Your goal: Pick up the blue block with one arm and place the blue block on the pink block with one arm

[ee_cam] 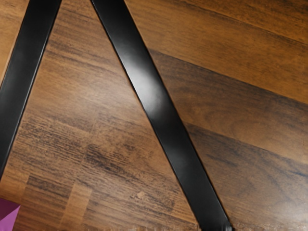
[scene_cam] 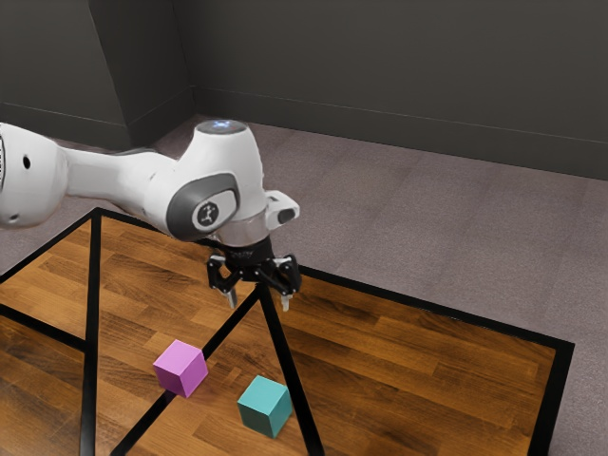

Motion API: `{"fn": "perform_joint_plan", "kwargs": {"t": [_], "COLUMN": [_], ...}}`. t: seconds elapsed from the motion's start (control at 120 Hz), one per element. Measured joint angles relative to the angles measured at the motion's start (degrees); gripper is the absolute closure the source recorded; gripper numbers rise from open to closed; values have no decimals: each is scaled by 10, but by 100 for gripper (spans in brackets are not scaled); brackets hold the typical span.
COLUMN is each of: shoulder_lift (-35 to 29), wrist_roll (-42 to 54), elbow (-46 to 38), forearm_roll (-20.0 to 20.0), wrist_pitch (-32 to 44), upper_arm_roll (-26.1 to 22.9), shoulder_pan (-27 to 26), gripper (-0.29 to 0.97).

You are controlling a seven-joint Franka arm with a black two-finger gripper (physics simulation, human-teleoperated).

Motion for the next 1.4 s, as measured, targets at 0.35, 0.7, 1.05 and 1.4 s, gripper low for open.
{"fn": "perform_joint_plan", "kwargs": {"t": [0.35, 0.7, 1.05, 1.4], "shoulder_lift": [-19, -38, -25, -52], "wrist_roll": [51, 83, 110, 108], "elbow": [-81, -133, -168, -207], "forearm_roll": [-57, -37, -55, -60], "wrist_pitch": [80, 116, 161, 173], "upper_arm_roll": [-28, -69, -69, -72], "shoulder_pan": [-20, 4, -8, 24], "gripper": [0, 0, 0, 0]}}
